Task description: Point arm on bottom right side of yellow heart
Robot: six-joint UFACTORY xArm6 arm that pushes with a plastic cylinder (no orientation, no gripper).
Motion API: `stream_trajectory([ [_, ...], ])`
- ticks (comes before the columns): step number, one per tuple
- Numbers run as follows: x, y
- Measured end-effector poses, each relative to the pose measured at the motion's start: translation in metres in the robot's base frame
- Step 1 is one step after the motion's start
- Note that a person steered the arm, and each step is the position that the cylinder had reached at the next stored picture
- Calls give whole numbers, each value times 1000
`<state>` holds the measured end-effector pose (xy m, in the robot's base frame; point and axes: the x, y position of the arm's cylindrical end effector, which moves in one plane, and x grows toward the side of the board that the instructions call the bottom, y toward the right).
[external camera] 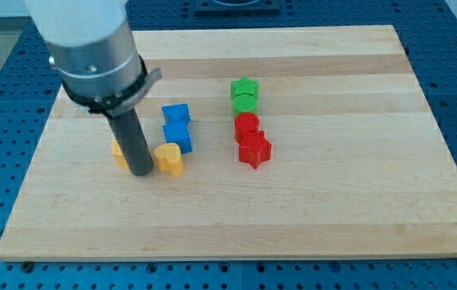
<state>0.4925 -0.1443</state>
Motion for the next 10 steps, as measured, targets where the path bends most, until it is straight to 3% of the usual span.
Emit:
stream_trajectory([
  [3, -44, -97],
  [5, 1, -91],
  [8, 38, 30],
  [10, 16, 81],
])
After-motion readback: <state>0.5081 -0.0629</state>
